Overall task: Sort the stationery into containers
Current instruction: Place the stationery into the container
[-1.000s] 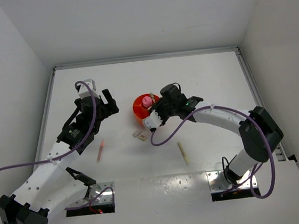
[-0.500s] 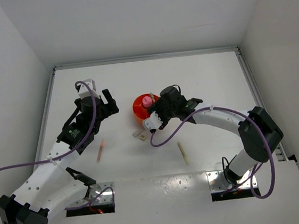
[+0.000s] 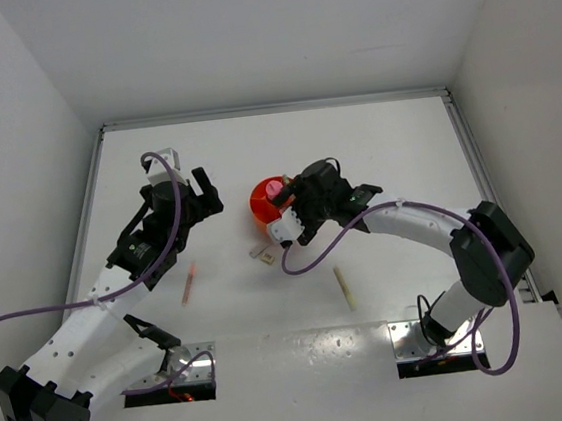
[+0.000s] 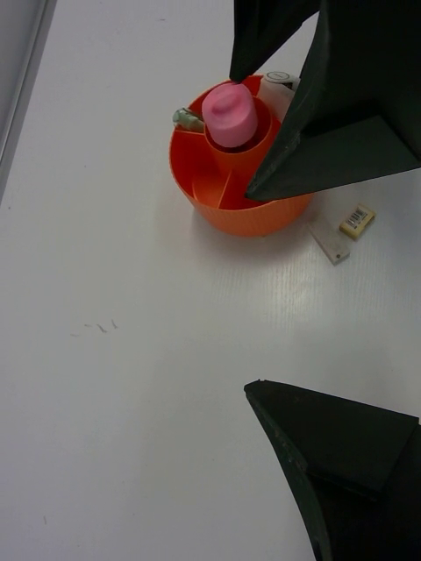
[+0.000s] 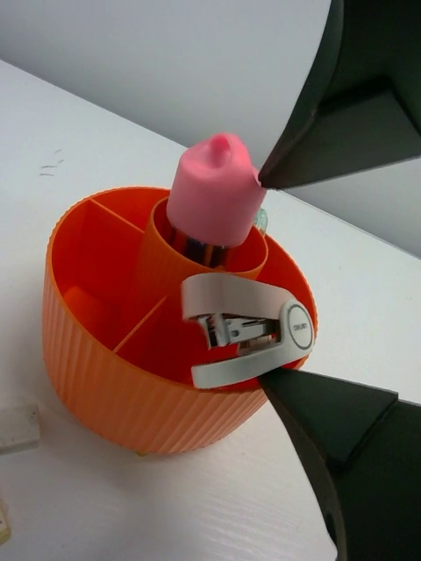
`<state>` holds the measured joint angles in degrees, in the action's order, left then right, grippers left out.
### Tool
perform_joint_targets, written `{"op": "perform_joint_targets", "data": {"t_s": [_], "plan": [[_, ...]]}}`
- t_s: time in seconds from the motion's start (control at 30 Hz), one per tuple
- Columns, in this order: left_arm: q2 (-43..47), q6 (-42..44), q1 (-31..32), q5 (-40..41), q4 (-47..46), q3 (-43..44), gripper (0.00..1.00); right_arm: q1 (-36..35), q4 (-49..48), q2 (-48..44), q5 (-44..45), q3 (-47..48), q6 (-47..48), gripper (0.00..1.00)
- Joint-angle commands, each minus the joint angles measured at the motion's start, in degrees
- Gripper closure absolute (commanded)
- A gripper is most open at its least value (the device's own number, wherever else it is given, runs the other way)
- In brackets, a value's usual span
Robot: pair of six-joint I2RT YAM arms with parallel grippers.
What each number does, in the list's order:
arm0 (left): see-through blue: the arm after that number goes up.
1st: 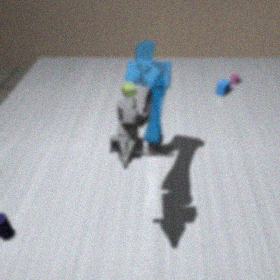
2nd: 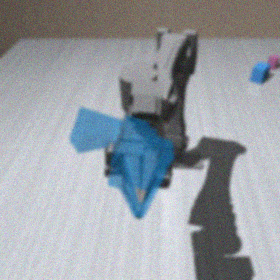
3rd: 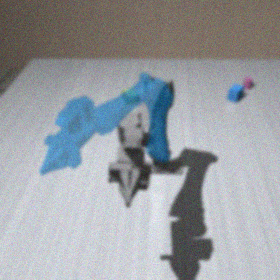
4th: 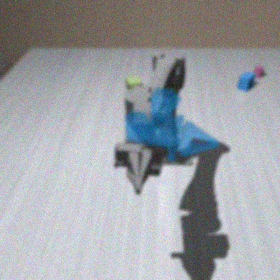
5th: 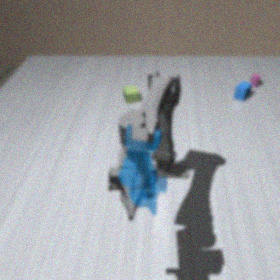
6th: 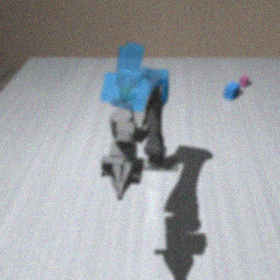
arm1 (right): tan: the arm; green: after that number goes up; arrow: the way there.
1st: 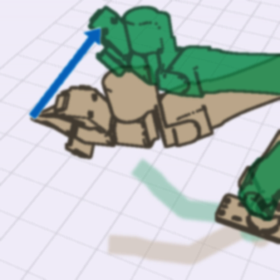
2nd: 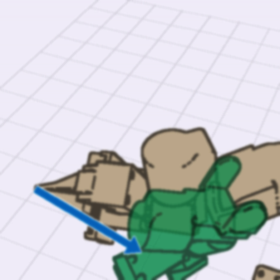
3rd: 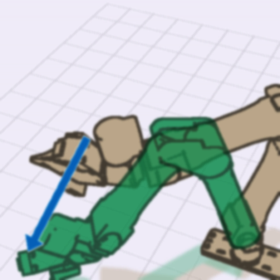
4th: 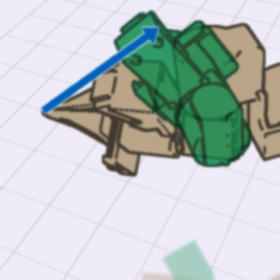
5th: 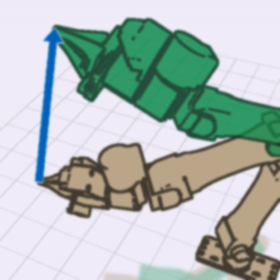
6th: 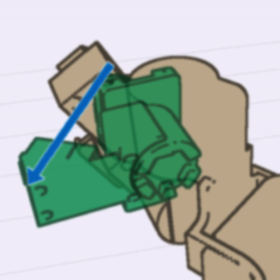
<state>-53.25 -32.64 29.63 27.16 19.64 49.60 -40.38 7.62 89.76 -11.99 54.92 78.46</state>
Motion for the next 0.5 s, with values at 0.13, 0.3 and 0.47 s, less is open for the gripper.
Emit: {"op": "perform_joint_targets", "data": {"t_s": [0.13, 0.3, 0.47], "plan": [[0.7, -0.05, -0.71, 0.26, -1.88, 0.05, 0.11, -0.49, 3.89, -3.1, -0.05, 1.5, -1.11, 0.0], [0.7, -0.05, -0.71, 0.26, -1.88, 0.05, 0.11, -0.49, 3.9, -4.23, -0.05, 1.51, -1.63, 0.0], [0.7, -0.05, -0.71, 0.26, -1.88, 0.05, 0.11, -0.49, 4.51, -4.77, -0.05, 1.51, -2.25, 0.0]]}}
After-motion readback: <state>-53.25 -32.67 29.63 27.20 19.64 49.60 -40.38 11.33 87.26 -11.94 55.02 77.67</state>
